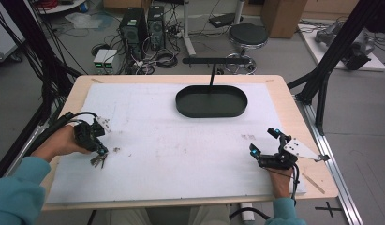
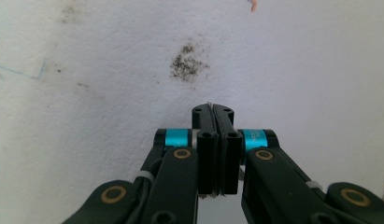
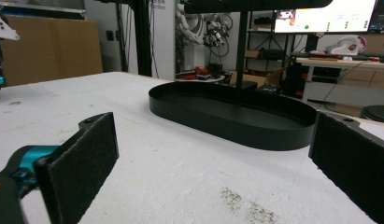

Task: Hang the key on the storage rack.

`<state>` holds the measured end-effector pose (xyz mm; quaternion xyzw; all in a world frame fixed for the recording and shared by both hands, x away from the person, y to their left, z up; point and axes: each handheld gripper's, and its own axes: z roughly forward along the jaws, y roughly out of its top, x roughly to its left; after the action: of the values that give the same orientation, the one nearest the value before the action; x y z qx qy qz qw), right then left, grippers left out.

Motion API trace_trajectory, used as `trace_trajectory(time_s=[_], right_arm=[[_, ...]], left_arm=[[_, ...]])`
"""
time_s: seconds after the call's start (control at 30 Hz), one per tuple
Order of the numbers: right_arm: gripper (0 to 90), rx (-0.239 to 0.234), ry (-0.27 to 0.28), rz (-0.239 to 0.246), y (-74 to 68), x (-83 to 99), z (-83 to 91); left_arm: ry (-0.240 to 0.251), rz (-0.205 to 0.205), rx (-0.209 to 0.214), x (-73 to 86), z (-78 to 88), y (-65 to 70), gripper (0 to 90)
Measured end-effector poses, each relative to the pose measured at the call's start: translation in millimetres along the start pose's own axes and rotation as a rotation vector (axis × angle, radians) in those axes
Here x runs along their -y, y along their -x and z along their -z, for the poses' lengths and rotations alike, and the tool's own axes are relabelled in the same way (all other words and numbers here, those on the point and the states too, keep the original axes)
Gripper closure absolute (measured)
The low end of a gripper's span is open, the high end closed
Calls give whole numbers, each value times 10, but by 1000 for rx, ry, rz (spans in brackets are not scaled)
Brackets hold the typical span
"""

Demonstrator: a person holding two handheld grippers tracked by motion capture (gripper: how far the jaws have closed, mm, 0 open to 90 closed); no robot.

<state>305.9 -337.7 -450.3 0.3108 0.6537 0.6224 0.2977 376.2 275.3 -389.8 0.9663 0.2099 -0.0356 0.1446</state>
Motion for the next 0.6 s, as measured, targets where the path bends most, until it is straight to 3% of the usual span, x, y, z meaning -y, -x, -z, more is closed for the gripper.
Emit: trace_trajectory(time_s=[0.13, 0.37, 0.47, 0.6], right_arm=[[6, 1, 0, -1, 0, 0, 0], [6, -2, 2, -4, 0, 0, -1], [6, 1, 0, -3, -1, -1, -1], [6, 1, -1, -6, -1, -1, 2]], left_arm=[[70, 14, -17, -15, 65, 0, 882], [204, 56, 10, -52, 176, -19, 882], [234, 57, 8, -87, 210, -16, 882], [326, 74, -1, -145, 267, 15, 882]])
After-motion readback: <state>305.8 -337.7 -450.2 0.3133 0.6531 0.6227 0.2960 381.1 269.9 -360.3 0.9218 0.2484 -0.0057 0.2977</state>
